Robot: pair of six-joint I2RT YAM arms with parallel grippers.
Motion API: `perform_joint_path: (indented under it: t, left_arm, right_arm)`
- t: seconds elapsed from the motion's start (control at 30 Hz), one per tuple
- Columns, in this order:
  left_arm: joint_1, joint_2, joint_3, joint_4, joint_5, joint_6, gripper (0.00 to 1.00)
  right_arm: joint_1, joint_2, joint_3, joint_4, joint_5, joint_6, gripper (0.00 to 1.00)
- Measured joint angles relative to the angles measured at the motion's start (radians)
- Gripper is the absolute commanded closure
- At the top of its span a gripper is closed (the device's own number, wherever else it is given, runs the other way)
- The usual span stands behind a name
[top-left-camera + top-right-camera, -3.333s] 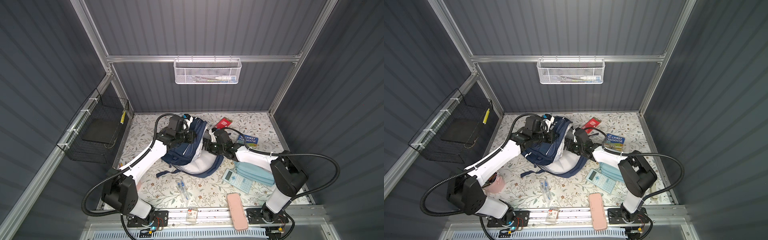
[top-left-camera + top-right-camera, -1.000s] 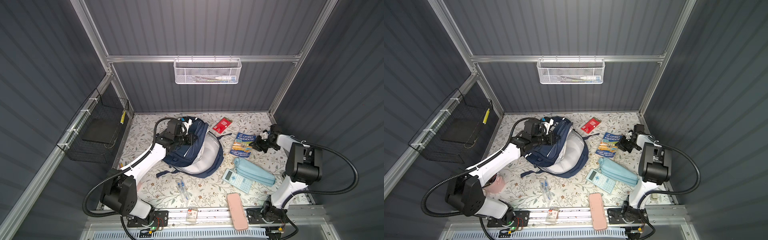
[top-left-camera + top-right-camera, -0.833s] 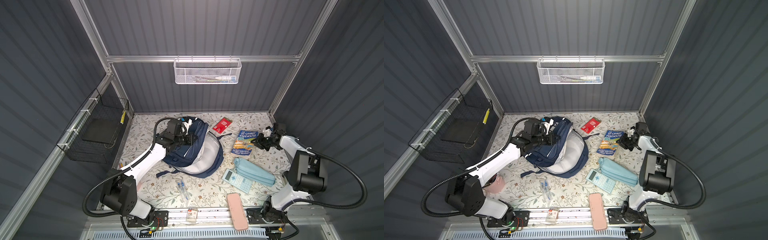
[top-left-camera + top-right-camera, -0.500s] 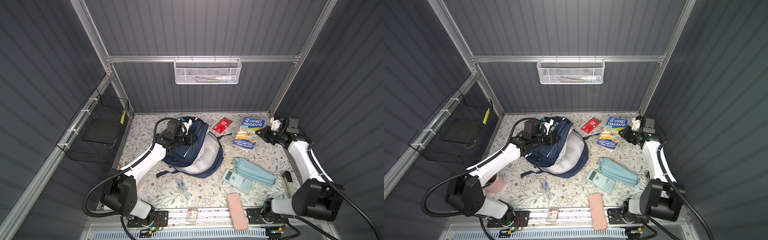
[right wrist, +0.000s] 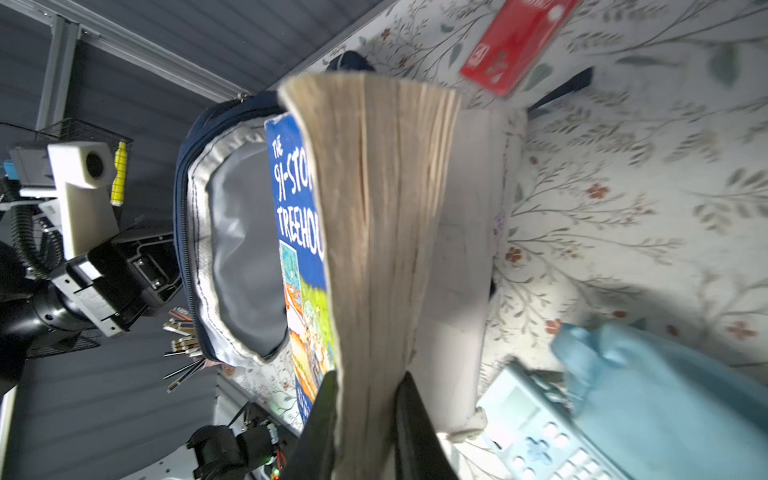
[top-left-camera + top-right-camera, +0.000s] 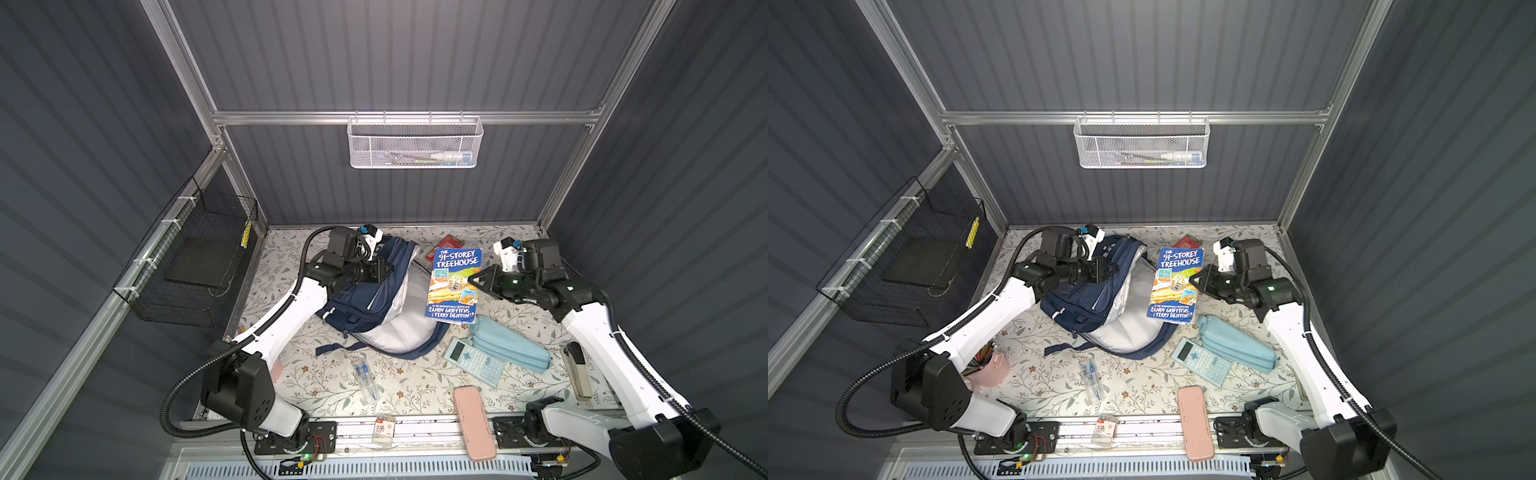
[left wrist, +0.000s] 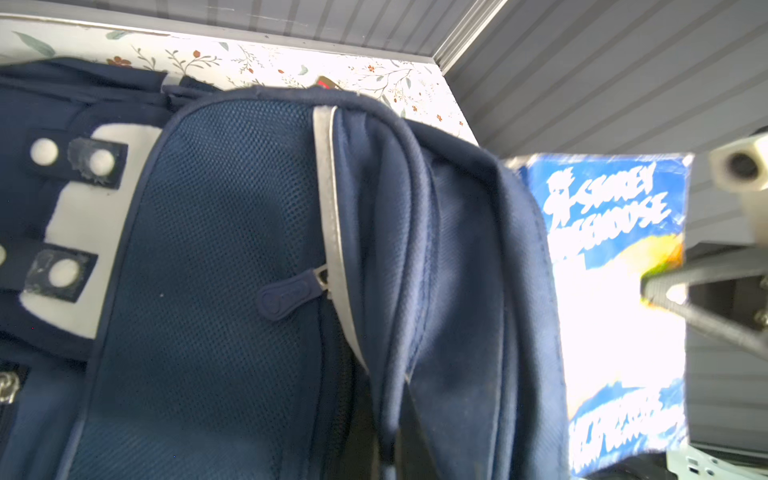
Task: Pack the student bag
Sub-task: 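Carry the 91-Storey book into the backpack beside the first book with the right gripper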
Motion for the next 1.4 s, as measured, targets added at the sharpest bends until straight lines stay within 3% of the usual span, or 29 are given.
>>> perform_joint_path:
  t: [0.17,0.4,1.17,1.2,1.33,1.4]
  left_arm:
    - [0.006,0.043,0.107,-0.077,0.008,0.026,1.00]
    - [0.006,0.056,0.159,-0.125,0.023,0.037,1.00]
    - [0.020,0.090,0.179,-0.113,0.073,0.012,1.00]
    - [0.023,0.090,0.179,-0.111,0.072,0.010,1.00]
    - [0.035,0.090,0.179,-0.110,0.072,0.009,1.00]
    - [0.037,0.090,0.179,-0.108,0.069,0.002,1.00]
  right_arm:
    - [0.132,0.107,-0.043,0.151,0.027,0.121,1.00]
    - [0.240,0.378,-0.006,0.335,0.094,0.228,1.00]
    - [0.380,0.883,0.260,0.793,0.342,0.506,1.00]
    - [0.386,0.896,0.270,0.808,0.350,0.510,0.98]
    - [0.404,0.929,0.285,0.855,0.366,0.527,0.60]
    - [0.402,0.936,0.283,0.884,0.355,0.537,0.52]
